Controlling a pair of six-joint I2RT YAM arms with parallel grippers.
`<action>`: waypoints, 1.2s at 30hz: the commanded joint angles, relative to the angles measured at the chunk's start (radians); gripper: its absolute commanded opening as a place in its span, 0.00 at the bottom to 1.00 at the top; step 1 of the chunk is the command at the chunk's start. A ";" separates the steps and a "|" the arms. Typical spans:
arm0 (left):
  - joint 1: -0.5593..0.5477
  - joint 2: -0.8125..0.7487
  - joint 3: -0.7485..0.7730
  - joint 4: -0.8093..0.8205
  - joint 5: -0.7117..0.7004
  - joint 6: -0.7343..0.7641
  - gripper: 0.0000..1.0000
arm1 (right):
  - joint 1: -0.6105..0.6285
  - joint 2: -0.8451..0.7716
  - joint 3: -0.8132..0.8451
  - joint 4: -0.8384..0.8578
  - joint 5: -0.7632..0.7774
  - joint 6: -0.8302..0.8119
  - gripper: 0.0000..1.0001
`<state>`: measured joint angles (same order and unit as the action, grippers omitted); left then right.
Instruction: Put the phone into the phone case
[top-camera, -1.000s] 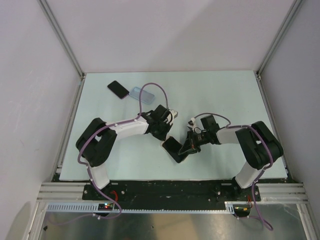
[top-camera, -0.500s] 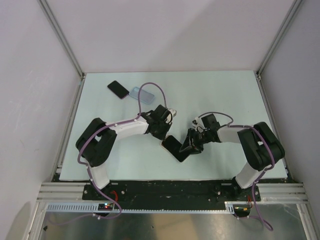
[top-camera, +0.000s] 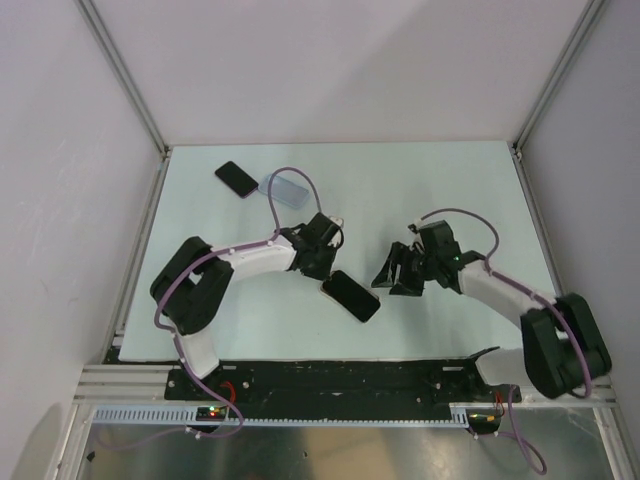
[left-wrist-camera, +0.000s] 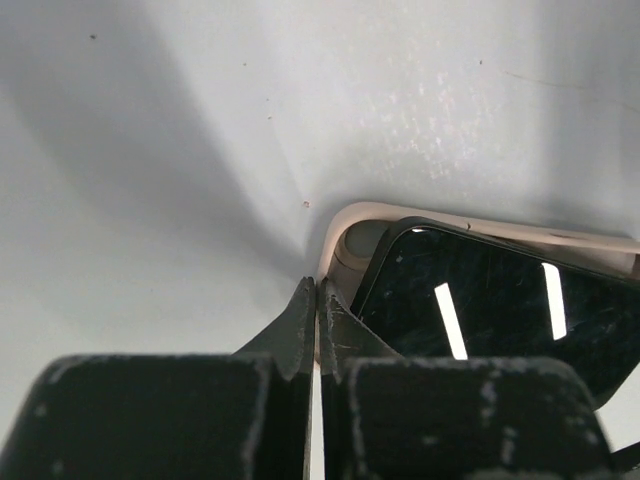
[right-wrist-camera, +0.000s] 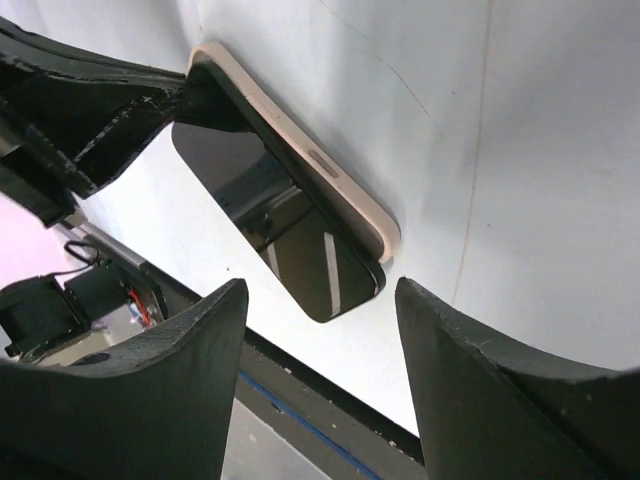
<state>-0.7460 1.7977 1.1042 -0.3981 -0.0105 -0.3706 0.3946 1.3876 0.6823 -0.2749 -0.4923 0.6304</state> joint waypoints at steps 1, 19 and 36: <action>0.000 -0.052 -0.045 0.016 -0.105 -0.174 0.00 | -0.004 -0.166 -0.075 -0.015 0.140 0.038 0.67; 0.000 -0.235 -0.150 0.006 -0.179 -0.357 0.27 | 0.095 -0.256 -0.328 0.357 0.185 0.277 0.65; -0.001 -0.209 -0.100 0.016 -0.125 -0.315 0.26 | 0.103 -0.116 -0.311 0.500 0.213 0.303 0.53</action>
<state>-0.7486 1.5612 0.9661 -0.4049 -0.1493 -0.7090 0.4900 1.2507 0.3496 0.1570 -0.3019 0.9237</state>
